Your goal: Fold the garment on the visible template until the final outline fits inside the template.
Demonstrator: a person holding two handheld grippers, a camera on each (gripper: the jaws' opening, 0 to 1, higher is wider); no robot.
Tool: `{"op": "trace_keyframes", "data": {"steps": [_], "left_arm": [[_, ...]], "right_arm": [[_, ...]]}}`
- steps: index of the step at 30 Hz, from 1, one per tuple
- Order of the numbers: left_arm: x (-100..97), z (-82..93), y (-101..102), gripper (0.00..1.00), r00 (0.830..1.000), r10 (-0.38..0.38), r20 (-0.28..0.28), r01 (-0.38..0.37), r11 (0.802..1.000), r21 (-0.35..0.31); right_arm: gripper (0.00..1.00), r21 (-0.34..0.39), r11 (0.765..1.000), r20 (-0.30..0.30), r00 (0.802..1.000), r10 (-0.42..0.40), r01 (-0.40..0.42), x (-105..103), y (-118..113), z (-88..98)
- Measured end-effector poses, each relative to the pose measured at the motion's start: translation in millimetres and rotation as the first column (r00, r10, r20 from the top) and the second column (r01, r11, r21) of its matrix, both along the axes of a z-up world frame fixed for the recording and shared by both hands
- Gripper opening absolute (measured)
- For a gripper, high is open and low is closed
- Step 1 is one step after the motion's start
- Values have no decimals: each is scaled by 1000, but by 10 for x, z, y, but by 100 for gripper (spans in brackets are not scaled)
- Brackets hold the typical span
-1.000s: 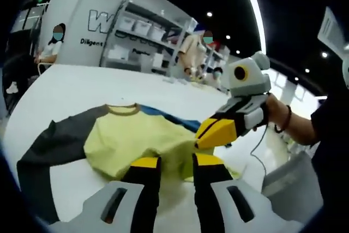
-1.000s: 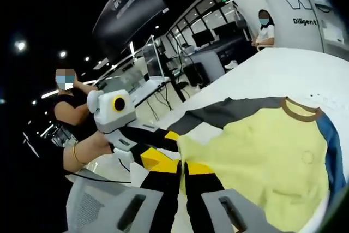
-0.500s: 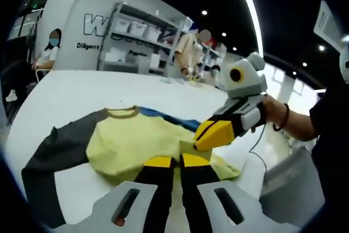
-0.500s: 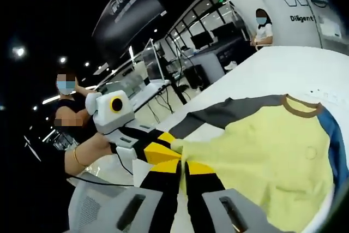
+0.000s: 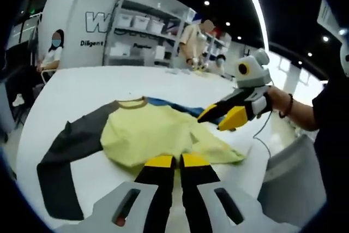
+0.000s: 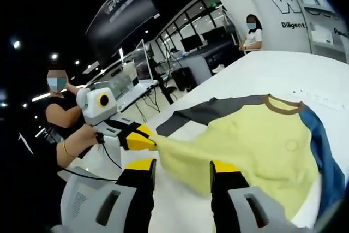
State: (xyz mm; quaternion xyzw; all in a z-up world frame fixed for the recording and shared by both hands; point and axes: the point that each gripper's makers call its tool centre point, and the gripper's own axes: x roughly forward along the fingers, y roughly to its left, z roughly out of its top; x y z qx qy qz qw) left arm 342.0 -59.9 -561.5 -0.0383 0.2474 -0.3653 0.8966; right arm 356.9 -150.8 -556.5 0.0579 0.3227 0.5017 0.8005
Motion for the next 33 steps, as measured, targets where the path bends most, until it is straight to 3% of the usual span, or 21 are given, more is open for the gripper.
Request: {"op": "trace_keyframes", "data": {"steps": [5,15,17,27,33], "left_arm": [[-62,-52,80,0,1000,12,-16,-12,1000,24],[-183,-142,203,0,999,19,-48,-15,997,70],[-206,-177,242,0,998,25,-64,-20,996,83],[-287,-301,357,0,994,37,-106,-22,989,143],[-359,-388,402,0,990,45,-136,-22,986,167]], "right_arm": [[46,-26,999,5,999,-38,38,-58,-203,-49],[46,-106,985,-3,991,-136,134,-234,-679,-242],[44,-118,975,0,982,-191,189,-229,-801,-267],[43,-170,939,-45,949,-312,300,-423,-1171,-478],[42,-281,890,-70,917,-392,358,-594,-1433,-728]]}}
